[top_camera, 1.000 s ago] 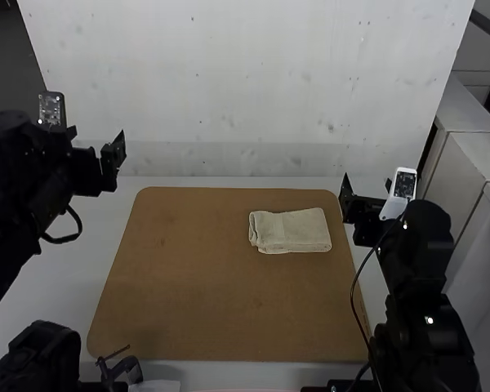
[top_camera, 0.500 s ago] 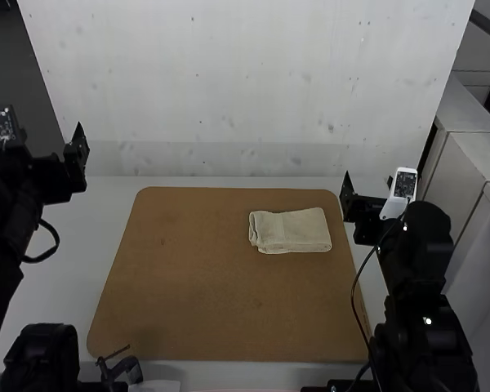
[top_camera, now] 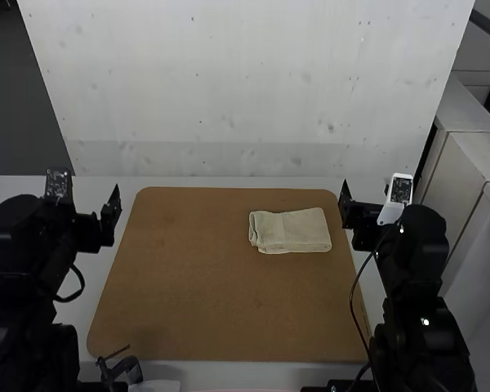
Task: Fold the towel.
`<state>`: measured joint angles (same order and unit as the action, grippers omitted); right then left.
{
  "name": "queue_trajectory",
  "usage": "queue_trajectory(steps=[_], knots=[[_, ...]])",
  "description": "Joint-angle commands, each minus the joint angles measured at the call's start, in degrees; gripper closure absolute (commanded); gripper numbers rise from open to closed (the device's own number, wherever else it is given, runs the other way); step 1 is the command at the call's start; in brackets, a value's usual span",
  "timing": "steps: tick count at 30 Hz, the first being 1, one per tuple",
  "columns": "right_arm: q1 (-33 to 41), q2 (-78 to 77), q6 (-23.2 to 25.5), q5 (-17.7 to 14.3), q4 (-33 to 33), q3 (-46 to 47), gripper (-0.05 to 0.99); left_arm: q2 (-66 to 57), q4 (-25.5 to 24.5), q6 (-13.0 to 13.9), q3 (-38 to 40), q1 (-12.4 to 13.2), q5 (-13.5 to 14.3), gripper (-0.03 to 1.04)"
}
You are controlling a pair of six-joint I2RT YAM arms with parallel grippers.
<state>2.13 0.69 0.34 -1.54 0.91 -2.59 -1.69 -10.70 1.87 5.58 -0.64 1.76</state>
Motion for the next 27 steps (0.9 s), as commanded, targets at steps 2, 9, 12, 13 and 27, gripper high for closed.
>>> queue_trajectory(steps=[2, 9, 12, 13, 27], knots=[[-0.3, 0.4, 0.3, -0.4, 0.9, -0.7, -0.03, 0.6, 1.1, 0.7, -2.1, 0.6, -3.6, 0.03], [-0.1, 0.3, 0.5, -0.4, 1.9, -0.7, -0.03, 0.6, 1.2, 0.7, -2.1, 0.6, -6.2, 0.03], [-0.3, 0.5, 0.5, -0.4, 1.9, -0.7, -0.03, 0.6, 1.2, 0.7, -2.2, 0.6, -6.1, 0.03], [-0.5, 0.5, 0.7, -0.4, 1.8, -0.7, -0.03, 0.6, 1.2, 0.7, -2.1, 0.6, -6.1, 0.03], [-0.1, 0.5, 1.0, -0.3, 1.7, -0.7, -0.03, 0.6, 1.2, 0.7, -2.2, 0.6, -6.1, 0.03]])
